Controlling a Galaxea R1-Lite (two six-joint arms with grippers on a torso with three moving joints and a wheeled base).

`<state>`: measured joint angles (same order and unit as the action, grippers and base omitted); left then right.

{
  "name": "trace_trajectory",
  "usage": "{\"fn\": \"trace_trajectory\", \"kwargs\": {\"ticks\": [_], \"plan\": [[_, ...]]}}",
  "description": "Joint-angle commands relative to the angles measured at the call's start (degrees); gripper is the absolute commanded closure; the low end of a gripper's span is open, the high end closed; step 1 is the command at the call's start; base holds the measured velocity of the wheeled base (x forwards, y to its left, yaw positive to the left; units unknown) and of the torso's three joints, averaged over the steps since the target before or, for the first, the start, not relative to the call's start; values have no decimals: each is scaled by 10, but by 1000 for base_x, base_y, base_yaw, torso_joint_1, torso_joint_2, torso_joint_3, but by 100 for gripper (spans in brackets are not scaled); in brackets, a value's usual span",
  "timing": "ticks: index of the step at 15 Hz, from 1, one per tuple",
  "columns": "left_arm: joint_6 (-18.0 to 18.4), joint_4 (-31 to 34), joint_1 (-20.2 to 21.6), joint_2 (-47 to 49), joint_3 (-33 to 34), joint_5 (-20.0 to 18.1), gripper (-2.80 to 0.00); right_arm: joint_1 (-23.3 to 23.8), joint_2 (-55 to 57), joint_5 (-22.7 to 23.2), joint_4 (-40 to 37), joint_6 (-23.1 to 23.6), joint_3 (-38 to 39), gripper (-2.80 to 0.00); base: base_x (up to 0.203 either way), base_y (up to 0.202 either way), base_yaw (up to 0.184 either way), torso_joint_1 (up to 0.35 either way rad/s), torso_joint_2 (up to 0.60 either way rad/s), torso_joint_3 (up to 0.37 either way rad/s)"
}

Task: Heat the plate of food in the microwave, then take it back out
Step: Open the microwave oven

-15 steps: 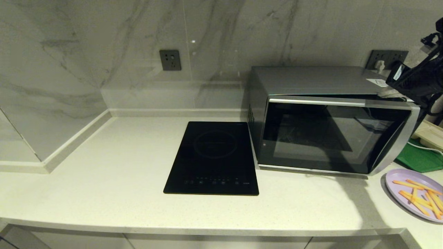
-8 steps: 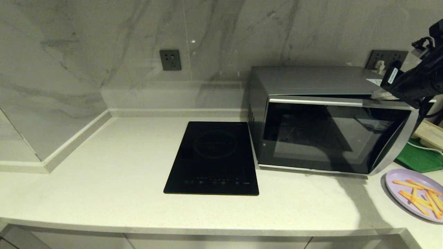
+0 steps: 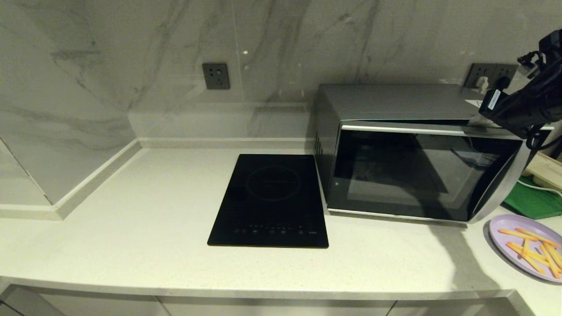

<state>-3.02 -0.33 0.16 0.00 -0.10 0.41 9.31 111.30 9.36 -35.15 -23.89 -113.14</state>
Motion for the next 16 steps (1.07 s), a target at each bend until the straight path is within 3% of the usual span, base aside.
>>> {"fn": "trace_trajectory", "kwargs": {"ticks": [1, 8, 16], "plan": [[-1, 0, 0, 0, 0, 0, 0, 0, -20, 2, -39, 17, 0, 0, 0, 0, 0, 0, 0, 0], [-1, 0, 0, 0, 0, 0, 0, -1, -93, 41, -176, 38, 14, 0, 0, 0, 0, 0, 0, 0], [-1, 0, 0, 0, 0, 0, 0, -1, -225, 105, -294, 150, 126, 0, 0, 0, 0, 0, 0, 0]]}}
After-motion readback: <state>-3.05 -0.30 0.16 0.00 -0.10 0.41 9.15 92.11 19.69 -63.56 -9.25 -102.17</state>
